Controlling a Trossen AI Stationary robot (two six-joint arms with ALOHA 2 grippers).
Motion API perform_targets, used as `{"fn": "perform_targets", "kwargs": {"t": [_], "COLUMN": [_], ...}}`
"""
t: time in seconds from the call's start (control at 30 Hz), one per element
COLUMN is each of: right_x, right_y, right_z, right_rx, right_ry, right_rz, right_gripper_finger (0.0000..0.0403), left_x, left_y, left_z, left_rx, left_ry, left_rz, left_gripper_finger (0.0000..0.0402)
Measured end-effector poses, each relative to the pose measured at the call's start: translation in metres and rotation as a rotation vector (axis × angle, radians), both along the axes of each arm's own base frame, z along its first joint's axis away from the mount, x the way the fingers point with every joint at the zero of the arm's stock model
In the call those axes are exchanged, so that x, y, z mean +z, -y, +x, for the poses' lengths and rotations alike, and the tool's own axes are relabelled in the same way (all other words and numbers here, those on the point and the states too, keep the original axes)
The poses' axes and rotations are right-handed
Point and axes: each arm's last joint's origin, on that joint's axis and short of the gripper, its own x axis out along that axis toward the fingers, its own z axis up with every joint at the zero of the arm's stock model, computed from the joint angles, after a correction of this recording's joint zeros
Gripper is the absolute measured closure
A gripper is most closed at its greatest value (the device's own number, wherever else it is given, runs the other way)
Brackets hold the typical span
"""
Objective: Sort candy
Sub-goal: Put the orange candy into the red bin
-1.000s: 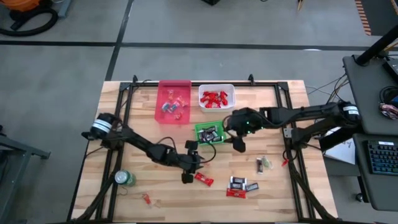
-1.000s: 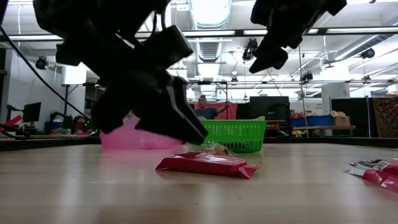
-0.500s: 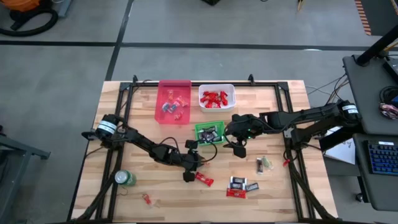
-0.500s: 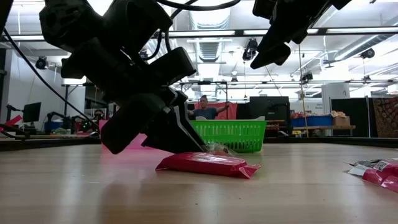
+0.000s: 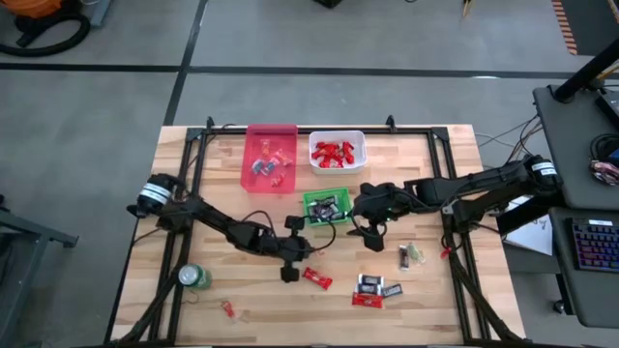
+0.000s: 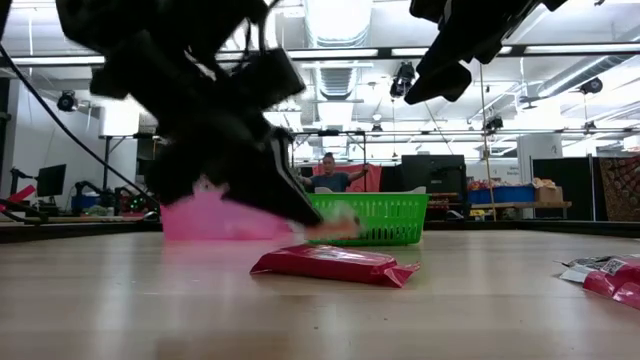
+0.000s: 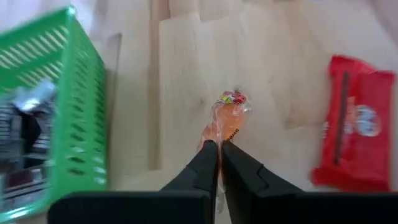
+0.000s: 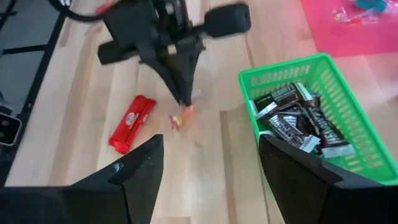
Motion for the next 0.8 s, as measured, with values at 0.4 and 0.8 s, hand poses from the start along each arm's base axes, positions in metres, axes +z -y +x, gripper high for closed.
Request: {"fn": "perform_targets", "kwargs": {"t": [0.4, 0.8], "right_x": [-0.007, -0.008], "right_y": [-0.005, -0.004], "right_z": [-0.002, 0.000], "right_rx": [-0.022, -0.063], "right_ry": [-0.002, 0.035], "right_rz": [0.003, -0.033], "right_gripper_finger": [0.0155, 0.0158], "left_x": [0.086, 0.098], "left_y": [-0.036, -0.150], "left_z": [-0.051, -0.084], "left_rx": [0.279, 0.938], "left_ry": [0.011, -0.053], "left_rz": [0.165, 0.096], "left_gripper_finger": [0.0401, 0.0402]}}
